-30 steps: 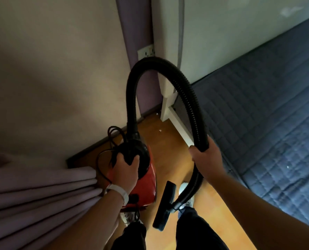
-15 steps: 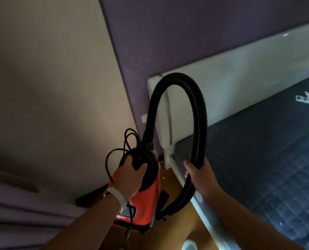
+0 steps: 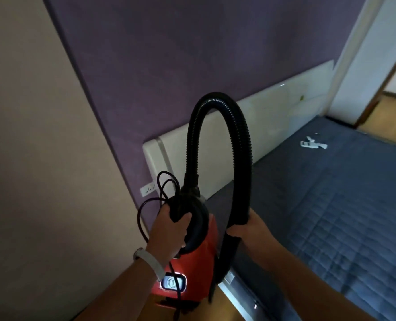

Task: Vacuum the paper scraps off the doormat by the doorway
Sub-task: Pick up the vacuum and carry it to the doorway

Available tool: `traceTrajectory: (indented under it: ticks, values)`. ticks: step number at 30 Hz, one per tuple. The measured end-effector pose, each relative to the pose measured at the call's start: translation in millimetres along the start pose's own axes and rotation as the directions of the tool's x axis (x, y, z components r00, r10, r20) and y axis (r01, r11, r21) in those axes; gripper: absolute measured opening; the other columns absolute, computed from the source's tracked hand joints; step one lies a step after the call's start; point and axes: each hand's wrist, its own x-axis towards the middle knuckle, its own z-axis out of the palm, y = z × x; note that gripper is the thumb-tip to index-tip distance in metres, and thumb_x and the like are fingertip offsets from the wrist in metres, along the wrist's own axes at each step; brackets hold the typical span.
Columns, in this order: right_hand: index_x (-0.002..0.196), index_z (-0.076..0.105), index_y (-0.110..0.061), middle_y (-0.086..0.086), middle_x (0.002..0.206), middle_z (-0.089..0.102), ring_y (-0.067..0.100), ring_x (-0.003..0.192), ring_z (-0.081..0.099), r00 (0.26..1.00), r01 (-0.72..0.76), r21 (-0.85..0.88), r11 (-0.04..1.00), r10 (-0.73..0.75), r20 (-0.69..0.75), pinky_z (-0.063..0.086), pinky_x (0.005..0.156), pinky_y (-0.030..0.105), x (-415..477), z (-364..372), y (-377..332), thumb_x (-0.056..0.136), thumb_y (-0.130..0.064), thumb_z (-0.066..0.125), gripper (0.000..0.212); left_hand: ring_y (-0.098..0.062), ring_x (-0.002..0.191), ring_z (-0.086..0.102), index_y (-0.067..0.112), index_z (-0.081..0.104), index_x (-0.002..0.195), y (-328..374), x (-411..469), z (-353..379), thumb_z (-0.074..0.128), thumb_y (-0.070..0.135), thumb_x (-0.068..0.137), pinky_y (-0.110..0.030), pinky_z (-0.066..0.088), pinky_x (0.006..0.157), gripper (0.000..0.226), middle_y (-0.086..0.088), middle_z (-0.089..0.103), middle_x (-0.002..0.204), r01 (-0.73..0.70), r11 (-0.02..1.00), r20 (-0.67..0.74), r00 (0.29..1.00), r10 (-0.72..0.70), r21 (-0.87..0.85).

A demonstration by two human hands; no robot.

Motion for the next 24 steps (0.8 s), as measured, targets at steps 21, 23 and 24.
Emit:
traceTrajectory:
  ticks: [21,23,24]
  values:
    - [0.096,0.051,-0.013,0.005,0.069,0.054,0.011,0.053,0.052,0.498,0.087,-0.167,0.982,-0.188,-0.846,0.045,0.048,0.024,-160.5,5.0,31.9,0.090,-0.014,0.069,0.019,-0.017,0.049,0.055,0.019,0.058,0.098,35.1,-52.1,49.9,0.064,0.013,0.090,-0.031,0.047,0.050,0.012,-0.008,0.063,0.072,-0.254,0.965,0.617,0.751,0.235,-0.058]
    - [0.091,0.051,-0.014,0.004,0.067,0.053,0.012,0.052,0.049,0.429,0.075,-0.182,0.981,-0.196,-0.882,0.044,0.046,0.025,-187.3,-3.9,35.8,0.088,-0.010,0.070,0.020,-0.014,0.042,0.052,0.017,0.058,0.097,38.9,-76.7,56.3,0.063,0.010,0.090,-0.027,0.045,0.043,0.011,-0.009,0.060,0.066,-0.232,0.970,0.660,0.717,0.223,-0.075]
    - [0.088,0.051,-0.014,0.004,0.066,0.052,0.011,0.050,0.048,0.387,0.072,-0.180,0.981,-0.194,-0.901,0.043,0.045,0.025,-200.5,-8.6,37.4,0.086,-0.008,0.070,0.020,-0.014,0.041,0.051,0.016,0.058,0.096,40.7,-89.0,60.4,0.063,0.010,0.090,-0.026,0.044,0.041,0.010,-0.010,0.059,0.064,-0.226,0.971,0.680,0.700,0.216,-0.076]
